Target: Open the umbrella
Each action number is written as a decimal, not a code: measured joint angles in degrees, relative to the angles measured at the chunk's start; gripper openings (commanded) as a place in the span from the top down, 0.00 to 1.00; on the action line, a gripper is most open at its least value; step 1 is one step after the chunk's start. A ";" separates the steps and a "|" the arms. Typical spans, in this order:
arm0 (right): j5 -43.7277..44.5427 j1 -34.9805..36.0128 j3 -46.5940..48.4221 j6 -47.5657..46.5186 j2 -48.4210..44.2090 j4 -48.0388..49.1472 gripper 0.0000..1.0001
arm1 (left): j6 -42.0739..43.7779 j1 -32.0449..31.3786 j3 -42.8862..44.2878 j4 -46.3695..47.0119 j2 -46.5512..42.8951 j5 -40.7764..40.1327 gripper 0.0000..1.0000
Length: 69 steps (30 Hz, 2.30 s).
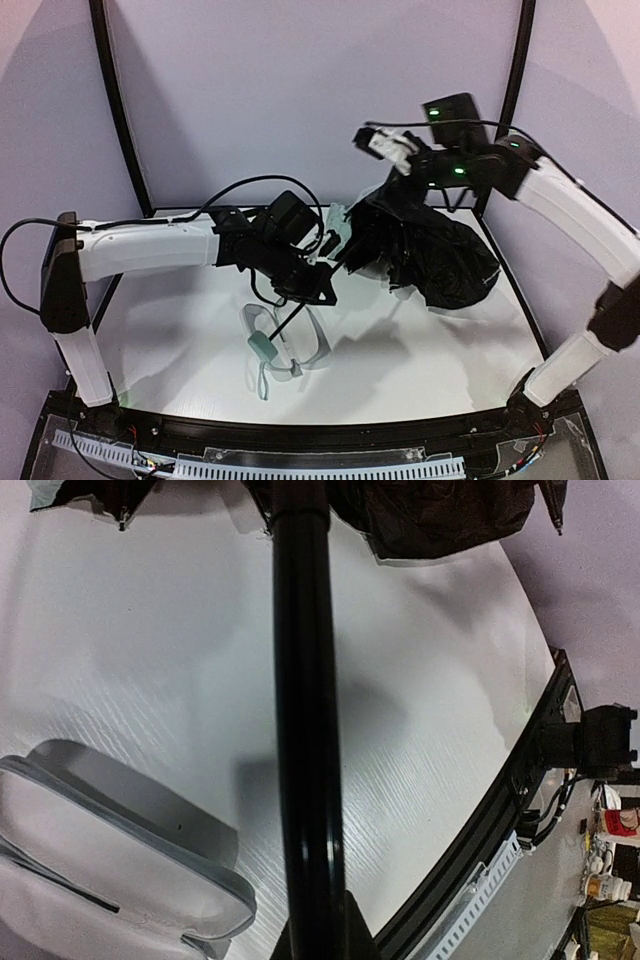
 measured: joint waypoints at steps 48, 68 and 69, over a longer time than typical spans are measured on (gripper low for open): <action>27.82 -14.85 2.77 20.35 9.72 11.92 0.18 | -5.71 -1.46 -32.92 28.78 -22.79 17.16 0.99; -7.21 -14.42 -15.78 30.26 -26.11 20.59 0.01 | -2.35 -0.78 -40.60 45.03 -27.26 21.56 0.99; -8.39 -14.42 -16.75 30.75 -27.71 21.24 0.01 | -1.94 -0.58 -40.60 45.33 -27.26 21.53 0.99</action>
